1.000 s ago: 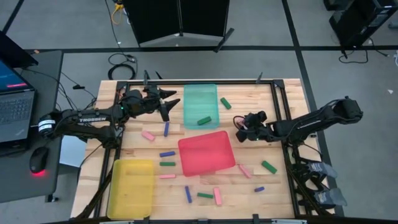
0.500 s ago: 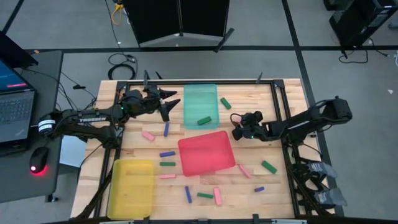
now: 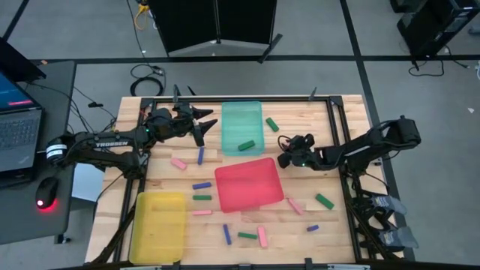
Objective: Sort blocks
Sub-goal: Put the pink block into the pink bin
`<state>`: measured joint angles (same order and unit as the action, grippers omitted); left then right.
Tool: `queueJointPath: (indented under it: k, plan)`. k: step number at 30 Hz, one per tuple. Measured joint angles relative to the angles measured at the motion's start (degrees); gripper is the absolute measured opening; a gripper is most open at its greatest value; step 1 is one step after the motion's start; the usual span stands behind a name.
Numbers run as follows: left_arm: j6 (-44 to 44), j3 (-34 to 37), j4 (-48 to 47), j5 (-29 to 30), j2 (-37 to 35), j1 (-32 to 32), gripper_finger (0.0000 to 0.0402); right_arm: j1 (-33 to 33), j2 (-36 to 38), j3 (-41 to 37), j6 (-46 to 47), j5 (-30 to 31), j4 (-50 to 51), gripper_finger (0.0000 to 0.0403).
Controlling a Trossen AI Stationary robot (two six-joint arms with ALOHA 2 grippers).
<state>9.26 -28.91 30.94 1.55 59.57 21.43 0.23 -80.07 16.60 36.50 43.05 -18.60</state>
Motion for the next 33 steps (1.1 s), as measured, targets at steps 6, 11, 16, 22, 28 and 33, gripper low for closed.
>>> queueJointPath:
  k: [6,11,16,22,28,33]
  plan:
    - [0.0,0.0,-0.1,0.0,0.0,0.0,0.0231,0.7,6.3,0.0,-5.7,-0.2,-4.6,0.0113]
    - [0.0,0.0,-0.8,0.3,0.0,0.0,0.0231,1.5,14.5,0.0,-11.8,-1.6,-7.3,0.0113]
    - [0.0,0.0,-0.9,0.4,0.0,0.0,0.0231,1.6,21.3,0.0,-18.8,-13.2,-14.1,0.0113]
    - [0.3,0.0,-0.9,1.9,0.0,0.0,0.0231,1.7,21.5,0.1,-25.8,-30.4,-27.2,0.0113]
    - [1.5,0.0,-0.9,2.0,0.0,0.0,0.0231,4.5,14.2,1.7,-22.2,-41.4,-27.4,0.0113]
    - [3.0,0.0,-1.1,2.1,0.0,0.0,0.0231,8.0,6.3,6.0,-21.4,-42.6,-27.5,0.0113]
